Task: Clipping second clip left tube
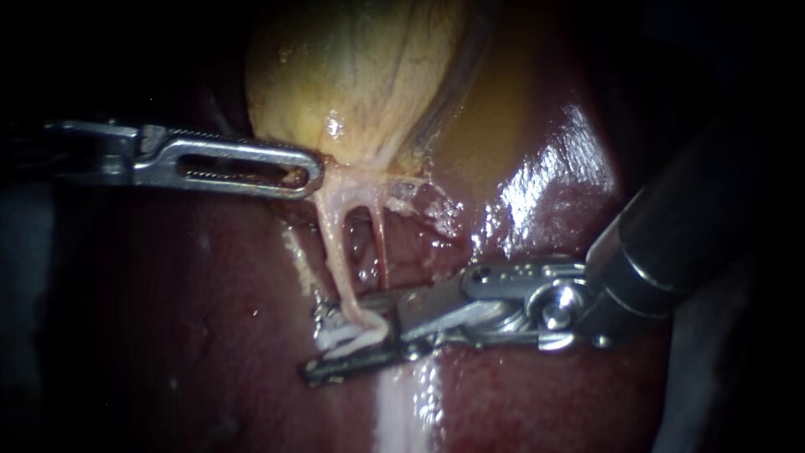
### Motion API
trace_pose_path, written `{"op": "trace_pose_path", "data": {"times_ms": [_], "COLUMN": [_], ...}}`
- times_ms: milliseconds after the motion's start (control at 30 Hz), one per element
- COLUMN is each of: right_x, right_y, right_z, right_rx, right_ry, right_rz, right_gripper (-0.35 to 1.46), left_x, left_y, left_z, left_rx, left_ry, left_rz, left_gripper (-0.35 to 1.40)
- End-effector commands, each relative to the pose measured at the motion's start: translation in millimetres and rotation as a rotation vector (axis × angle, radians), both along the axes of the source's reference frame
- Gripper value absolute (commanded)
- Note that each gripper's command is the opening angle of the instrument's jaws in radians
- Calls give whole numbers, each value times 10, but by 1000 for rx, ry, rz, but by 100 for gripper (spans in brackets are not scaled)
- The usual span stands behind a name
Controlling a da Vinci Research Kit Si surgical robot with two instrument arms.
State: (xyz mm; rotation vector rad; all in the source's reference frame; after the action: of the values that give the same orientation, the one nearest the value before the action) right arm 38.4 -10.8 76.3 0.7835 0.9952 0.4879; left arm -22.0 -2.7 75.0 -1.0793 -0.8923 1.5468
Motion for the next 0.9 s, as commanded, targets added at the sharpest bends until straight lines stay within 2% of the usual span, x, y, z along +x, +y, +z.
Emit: {"op": "trace_pose_path", "data": {"times_ms": [33,433,667,900], "right_x": [1,-1,-6,-7], "right_y": [0,-2,-2,-4], "right_z": [1,4,5,6], "right_rx": [4,42,68,73], "right_ry": [-1,-8,-12,-7], "right_rz": [3,6,17,7], "right_gripper": [31,-35,-35,-35], "left_x": [0,-1,-1,0], "left_y": [0,0,0,1], "left_z": [1,1,1,3], "left_rx": [0,0,0,0], "left_ry": [0,1,0,0], "left_rz": [0,0,0,1], "left_gripper": [-35,-35,-35,-35]}}
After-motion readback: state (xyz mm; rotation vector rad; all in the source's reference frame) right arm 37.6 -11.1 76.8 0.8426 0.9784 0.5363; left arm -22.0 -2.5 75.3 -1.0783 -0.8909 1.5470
